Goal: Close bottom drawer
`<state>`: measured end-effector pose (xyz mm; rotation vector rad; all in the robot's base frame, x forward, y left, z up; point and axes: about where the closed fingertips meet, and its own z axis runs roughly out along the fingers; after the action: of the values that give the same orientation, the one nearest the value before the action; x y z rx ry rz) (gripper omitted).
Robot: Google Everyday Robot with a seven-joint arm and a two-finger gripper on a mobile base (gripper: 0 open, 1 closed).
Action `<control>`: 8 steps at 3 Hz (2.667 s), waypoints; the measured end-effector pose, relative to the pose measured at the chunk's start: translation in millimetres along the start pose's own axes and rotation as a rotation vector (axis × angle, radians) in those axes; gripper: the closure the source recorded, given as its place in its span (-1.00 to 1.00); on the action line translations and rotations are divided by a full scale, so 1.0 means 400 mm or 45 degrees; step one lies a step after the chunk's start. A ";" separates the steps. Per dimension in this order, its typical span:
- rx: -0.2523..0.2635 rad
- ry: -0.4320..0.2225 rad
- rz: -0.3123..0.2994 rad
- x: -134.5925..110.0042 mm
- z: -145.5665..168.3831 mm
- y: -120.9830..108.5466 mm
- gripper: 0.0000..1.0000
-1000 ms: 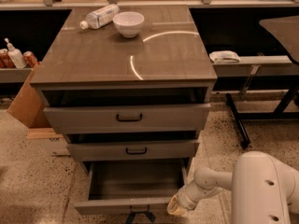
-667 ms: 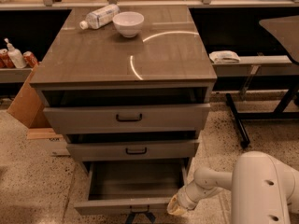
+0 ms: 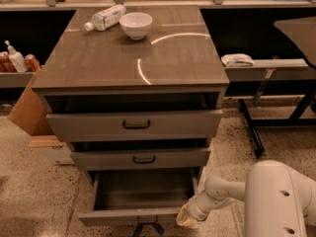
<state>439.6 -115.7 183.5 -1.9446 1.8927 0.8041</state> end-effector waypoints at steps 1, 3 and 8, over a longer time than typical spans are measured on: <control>0.032 -0.002 -0.001 -0.001 0.003 -0.020 1.00; 0.046 -0.003 -0.004 -0.006 -0.001 -0.028 1.00; 0.215 -0.083 -0.040 0.016 0.006 -0.175 1.00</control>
Offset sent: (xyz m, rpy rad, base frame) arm 0.0944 0.0148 -0.0021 0.0098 -0.2768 -0.1496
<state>507.6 -114.0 166.5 -1.8195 1.8250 0.6675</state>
